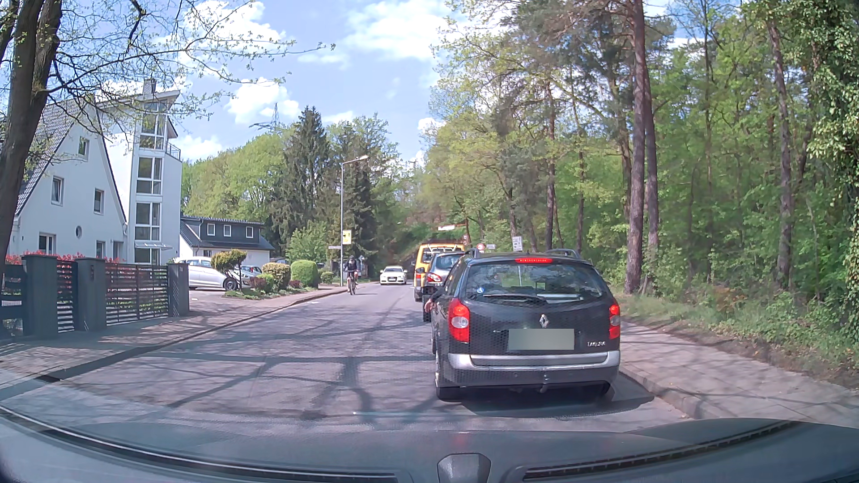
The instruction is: Follow the waypoints while adhering to traffic rules and regulations
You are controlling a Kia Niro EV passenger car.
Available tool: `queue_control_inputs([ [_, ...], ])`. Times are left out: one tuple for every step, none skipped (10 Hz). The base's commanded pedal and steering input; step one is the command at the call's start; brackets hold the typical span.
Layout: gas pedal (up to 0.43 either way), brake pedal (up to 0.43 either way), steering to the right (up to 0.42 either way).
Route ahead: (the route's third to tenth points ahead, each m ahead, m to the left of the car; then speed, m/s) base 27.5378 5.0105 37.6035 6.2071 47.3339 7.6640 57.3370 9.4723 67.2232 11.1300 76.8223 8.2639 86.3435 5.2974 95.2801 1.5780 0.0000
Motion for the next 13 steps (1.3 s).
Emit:
queue_control_inputs([
  [0.0, 0.165, 0.001],
  [0.0, 0.165, 0.002],
  [0.0, 0.165, 0.001],
  [0.0, 0.159, 0.001],
  [0.0, 0.14, 0.001],
  [0.0, 0.11, 0.001],
  [0.0, 0.098, 0.001],
  [0.0, 0.073, 0.001],
  [0.0, 0.03, 0.001],
  [0.0, 0.0, 0.001],
  [0.0, 0.0, 0.001],
  [0.0, 0.0, 0.001],
  [0.0, 0.0, 0.001],
])
